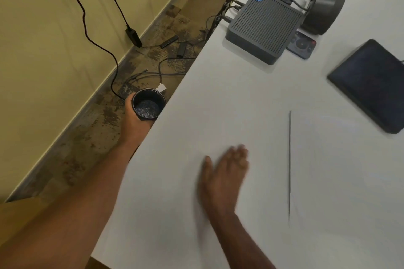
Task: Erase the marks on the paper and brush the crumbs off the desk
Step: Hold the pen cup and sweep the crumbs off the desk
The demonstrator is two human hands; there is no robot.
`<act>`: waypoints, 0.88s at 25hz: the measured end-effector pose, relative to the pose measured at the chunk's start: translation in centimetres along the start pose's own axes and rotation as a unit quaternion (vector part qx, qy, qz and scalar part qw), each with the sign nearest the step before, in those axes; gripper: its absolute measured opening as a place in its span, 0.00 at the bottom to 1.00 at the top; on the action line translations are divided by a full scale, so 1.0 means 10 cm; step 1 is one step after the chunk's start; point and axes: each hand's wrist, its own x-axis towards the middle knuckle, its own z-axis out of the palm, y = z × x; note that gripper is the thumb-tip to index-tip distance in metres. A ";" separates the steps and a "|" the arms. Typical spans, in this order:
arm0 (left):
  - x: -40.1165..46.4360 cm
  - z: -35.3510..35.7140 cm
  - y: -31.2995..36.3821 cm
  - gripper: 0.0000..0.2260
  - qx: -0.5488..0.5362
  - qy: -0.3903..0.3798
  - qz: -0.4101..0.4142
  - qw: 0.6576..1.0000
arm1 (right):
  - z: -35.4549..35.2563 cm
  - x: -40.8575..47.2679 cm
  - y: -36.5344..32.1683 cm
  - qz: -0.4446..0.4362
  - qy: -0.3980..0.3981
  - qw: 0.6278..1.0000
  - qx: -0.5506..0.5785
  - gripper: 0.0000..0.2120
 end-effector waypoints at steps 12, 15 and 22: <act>0.00 -0.04 -0.04 0.47 0.002 0.007 0.010 1.000 | 0.05 -0.10 -0.10 0.082 0.007 0.996 0.033 0.37; 0.00 -0.03 -0.04 0.47 0.002 0.012 0.004 1.000 | 0.17 0.10 -0.70 -0.058 -0.052 0.994 0.079 0.33; 0.01 -0.03 -0.02 0.45 0.004 0.007 0.003 1.000 | 0.06 0.06 -0.54 -0.037 0.032 0.990 0.133 0.33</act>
